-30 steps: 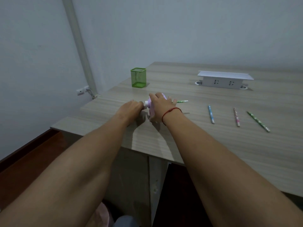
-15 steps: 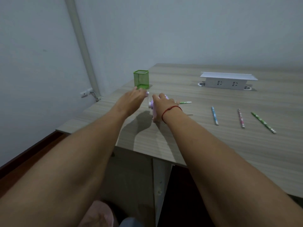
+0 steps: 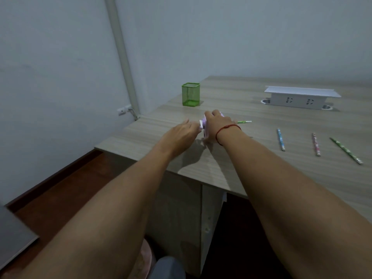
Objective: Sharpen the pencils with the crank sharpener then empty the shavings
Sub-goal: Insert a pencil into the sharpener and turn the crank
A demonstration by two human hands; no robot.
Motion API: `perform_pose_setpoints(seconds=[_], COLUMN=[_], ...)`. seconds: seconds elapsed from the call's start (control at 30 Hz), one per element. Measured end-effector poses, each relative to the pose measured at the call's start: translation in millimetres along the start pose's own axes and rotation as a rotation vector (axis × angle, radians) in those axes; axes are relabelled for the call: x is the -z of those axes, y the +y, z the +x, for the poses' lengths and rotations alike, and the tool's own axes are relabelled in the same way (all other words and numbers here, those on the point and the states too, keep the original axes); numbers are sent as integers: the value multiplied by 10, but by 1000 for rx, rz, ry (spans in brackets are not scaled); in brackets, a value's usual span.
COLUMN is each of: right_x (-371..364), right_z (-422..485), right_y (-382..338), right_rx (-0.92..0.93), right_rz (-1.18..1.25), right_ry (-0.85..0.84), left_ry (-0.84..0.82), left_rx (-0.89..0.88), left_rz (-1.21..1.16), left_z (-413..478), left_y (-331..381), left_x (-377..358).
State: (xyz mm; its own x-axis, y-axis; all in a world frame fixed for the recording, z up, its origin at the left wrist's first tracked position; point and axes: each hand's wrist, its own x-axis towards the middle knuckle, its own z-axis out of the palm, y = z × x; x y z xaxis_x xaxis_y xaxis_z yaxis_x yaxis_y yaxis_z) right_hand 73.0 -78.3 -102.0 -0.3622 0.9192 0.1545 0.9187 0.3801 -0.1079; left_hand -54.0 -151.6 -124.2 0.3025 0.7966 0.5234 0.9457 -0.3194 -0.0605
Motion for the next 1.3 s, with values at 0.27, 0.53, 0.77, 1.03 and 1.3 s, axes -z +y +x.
perform_pose_setpoints(seconds=[0.27, 0.53, 0.77, 1.03, 1.3], right_x=[-127, -123, -98, -35, -4], right_z=[21, -13, 13, 25, 80], right_y=[68, 96, 67, 36, 8], right_rx=[118, 145, 122, 55, 24], right_rz=[9, 21, -26, -73, -66], right_ry=[86, 104, 87, 46, -1], left_ry=[-281, -372, -363, -76, 78], left_rx=[151, 282, 223, 43, -47], left_rz=[-118, -103, 119, 140, 16], left_z=[3, 217, 364, 591, 195], left_y=[18, -42, -72, -294, -165], left_x=[-151, -174, -180, 53, 5])
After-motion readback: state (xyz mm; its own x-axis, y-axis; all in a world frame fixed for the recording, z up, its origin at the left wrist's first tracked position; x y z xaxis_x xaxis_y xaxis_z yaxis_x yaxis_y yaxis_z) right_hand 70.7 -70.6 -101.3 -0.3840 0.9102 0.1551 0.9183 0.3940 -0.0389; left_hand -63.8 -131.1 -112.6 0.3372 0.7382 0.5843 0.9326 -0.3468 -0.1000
